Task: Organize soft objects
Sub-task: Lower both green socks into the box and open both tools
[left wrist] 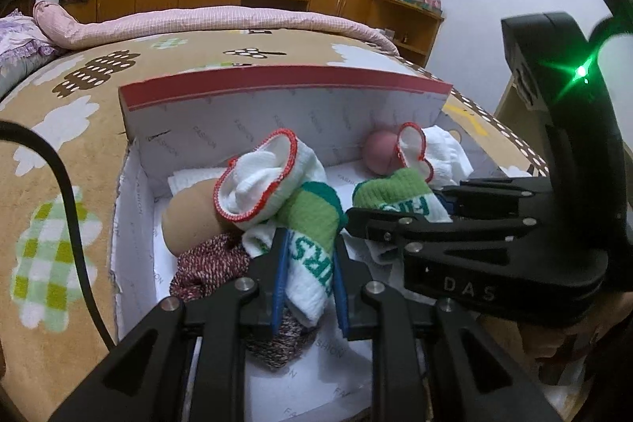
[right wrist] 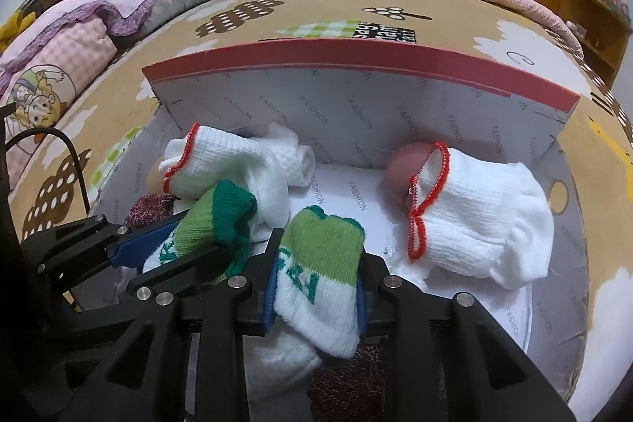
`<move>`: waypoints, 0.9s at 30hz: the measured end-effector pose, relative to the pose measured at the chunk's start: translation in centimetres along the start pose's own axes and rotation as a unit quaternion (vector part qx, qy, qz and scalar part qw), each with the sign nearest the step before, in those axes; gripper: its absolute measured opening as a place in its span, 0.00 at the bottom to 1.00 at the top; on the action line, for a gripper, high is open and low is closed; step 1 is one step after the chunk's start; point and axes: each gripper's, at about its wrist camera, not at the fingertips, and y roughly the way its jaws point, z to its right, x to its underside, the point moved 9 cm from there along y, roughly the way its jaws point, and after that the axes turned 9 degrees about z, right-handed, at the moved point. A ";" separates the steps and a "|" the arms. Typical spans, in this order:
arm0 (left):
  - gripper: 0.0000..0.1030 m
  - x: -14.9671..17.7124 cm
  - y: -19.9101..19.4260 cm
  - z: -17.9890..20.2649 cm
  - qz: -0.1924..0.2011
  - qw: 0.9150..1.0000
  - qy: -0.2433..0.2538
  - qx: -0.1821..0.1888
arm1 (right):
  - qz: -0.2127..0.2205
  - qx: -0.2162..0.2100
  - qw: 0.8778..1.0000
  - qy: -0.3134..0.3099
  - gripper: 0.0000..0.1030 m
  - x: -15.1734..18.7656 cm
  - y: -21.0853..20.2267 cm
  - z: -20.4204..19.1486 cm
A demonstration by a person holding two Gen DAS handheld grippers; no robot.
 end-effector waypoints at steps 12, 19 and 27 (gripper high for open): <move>0.22 -0.1 -0.5 0.1 0.012 1.000 -0.004 -0.001 | 0.051 0.037 0.998 0.006 0.31 -0.5 -1.4 0.2; 0.42 -0.1 -0.7 0.8 0.018 1.000 0.016 -0.017 | 0.089 0.052 0.994 0.044 0.64 -0.9 -2.7 0.8; 0.70 0.0 -0.8 1.8 0.021 0.998 0.051 -0.028 | 0.096 0.013 0.994 0.051 0.87 -0.9 -2.7 -0.1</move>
